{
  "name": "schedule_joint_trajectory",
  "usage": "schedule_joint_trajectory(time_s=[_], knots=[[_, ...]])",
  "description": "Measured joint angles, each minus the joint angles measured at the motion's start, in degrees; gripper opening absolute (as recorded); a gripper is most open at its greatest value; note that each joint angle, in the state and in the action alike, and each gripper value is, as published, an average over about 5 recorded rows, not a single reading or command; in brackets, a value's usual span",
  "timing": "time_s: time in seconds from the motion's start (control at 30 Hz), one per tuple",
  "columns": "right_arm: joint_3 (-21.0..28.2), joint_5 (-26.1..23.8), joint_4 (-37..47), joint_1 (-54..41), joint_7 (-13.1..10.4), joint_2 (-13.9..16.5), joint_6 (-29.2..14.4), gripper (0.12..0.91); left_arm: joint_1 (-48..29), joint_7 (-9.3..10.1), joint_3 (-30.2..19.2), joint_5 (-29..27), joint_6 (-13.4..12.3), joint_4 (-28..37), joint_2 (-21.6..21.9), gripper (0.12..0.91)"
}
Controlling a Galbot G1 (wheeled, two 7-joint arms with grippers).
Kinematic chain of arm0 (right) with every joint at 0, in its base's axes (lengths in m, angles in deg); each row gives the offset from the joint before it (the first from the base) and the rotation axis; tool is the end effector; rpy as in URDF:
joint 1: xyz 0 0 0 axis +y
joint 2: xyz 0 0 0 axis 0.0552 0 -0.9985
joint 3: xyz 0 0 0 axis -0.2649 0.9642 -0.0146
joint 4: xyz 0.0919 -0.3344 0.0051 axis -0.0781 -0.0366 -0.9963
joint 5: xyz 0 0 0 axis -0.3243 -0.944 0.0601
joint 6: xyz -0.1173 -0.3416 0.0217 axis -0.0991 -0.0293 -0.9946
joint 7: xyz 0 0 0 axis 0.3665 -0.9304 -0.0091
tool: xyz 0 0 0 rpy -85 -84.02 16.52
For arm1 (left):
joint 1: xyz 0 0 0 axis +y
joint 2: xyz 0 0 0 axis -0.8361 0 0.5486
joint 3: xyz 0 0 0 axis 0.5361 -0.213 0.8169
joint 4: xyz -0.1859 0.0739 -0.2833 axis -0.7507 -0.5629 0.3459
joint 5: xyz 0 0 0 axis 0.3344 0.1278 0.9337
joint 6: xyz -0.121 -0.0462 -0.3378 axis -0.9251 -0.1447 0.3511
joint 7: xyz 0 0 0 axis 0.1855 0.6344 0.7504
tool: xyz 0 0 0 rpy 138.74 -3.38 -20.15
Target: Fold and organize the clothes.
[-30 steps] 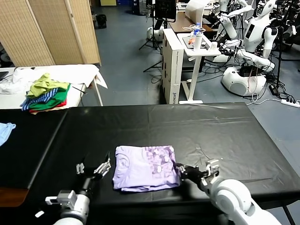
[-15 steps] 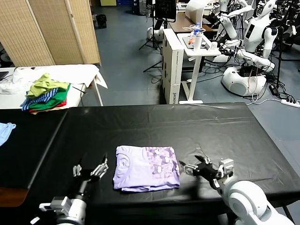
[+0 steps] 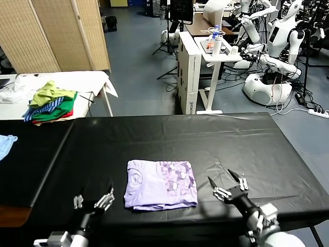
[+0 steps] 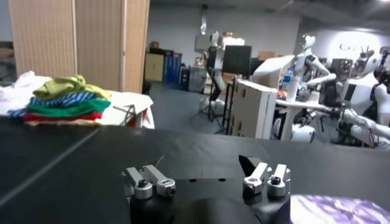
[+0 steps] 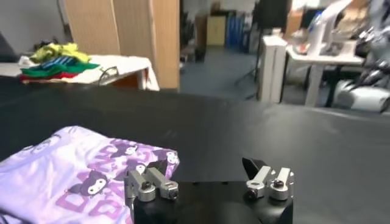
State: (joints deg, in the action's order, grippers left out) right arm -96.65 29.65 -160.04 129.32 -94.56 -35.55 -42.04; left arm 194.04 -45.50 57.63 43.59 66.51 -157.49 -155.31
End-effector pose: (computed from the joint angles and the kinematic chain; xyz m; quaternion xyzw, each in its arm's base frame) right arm 0.1726 -0.0806 -0.2620 0.1551 -0.9798 0.0429 0.1186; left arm 0.1096 0.0333 -0.2545 0.0039 -0.9918 0.0465 0.1186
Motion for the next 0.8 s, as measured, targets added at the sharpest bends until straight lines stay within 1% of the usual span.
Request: schedule_joint_trajectory(time_s=[0.17,0.3,0.4,0.5,0.8], knots=[[-2.34,-3.95,-1.25,7.03,-2.65,-0.19,-7.89,0.907,3.15,-0.90,0.17,-0.86,-0.20,-1.23,0.14,0.907],[-2.92,-7.67,-1.61,12.26,-4.90,-1.10,-12.06,0.907,5.16,-0.89,0.17,-1.38,-0.17,-2.36,-0.08,0.907],[-3.09,-9.34,-1.86,15.47,-5.78,-2.03,-13.29,0.907,6.10,-0.87,0.14,-1.95,-0.10,-2.82,-0.37,0.907],[-3.22,-10.40,-2.05,17.95,-6.09,-3.07,-13.75,0.907,6.64,-0.86,0.05,-2.33,0.01,-2.99,-0.57,0.907],[-3.45,-11.34,-2.42,21.41,-7.47,-5.20,-14.26,0.907,7.34,-0.83,0.06,-2.71,0.19,-3.00,-0.56,0.907]])
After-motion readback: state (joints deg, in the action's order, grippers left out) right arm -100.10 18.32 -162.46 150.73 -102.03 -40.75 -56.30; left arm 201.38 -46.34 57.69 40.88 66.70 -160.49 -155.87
